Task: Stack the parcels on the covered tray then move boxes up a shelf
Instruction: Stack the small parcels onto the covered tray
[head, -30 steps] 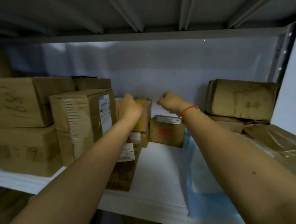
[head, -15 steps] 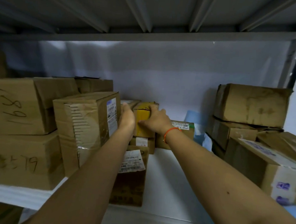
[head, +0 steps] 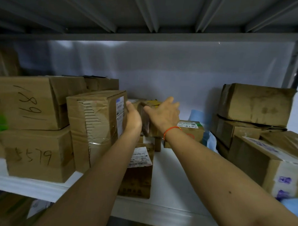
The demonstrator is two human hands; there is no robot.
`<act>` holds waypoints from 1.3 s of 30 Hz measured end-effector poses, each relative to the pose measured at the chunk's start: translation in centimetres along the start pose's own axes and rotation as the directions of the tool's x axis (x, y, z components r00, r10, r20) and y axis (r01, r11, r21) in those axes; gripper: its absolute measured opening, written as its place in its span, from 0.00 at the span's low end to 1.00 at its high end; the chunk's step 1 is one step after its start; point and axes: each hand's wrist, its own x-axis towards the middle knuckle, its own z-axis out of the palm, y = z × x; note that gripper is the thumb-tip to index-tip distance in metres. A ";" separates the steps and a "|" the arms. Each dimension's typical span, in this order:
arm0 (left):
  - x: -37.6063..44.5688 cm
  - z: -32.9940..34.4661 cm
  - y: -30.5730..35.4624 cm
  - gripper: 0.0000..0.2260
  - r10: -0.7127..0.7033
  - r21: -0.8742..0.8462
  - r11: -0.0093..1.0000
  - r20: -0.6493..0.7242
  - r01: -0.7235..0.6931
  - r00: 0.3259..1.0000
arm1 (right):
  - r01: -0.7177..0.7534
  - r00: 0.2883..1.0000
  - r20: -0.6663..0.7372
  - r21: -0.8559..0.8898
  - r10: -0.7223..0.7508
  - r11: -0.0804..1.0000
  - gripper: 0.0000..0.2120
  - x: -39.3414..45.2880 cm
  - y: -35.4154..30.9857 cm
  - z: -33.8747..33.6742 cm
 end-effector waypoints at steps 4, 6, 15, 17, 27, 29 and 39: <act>-1.0 0.6 0.1 0.51 0.140 -0.010 0.990 -0.029 -0.140 0.990 | 0.072 0.995 -0.079 0.118 -0.063 0.990 0.35 0.5 -0.5 -3.2; -2.3 0.9 0.5 0.47 0.167 -0.042 0.985 -0.065 -0.170 0.984 | 0.096 0.991 -0.104 0.175 -0.078 0.980 0.35 0.9 -0.5 -5.2; -6.9 4.9 1.1 0.27 0.202 -0.068 0.977 -0.012 -0.203 0.979 | 0.171 0.980 -0.149 0.301 -0.131 0.938 0.27 3.9 4.5 -17.6; -8.2 6.7 1.0 0.25 0.209 -0.078 0.975 0.026 -0.206 0.978 | 0.162 0.979 -0.167 0.299 -0.116 0.941 0.24 4.4 6.3 -20.9; -14.9 14.5 0.6 0.11 0.305 0.164 0.863 0.585 -0.478 0.751 | 0.120 0.989 0.025 0.419 -0.144 0.900 0.24 5.5 15.3 -30.1; -15.1 16.2 0.0 0.08 0.319 0.201 0.828 0.599 -0.523 0.735 | 0.079 0.993 0.043 0.441 -0.109 0.894 0.31 6.0 16.8 -30.4; -16.0 19.9 -1.3 0.11 0.392 0.274 0.720 0.599 -0.638 0.698 | -0.009 1.000 -0.011 0.472 0.016 0.881 0.17 8.3 21.0 -30.8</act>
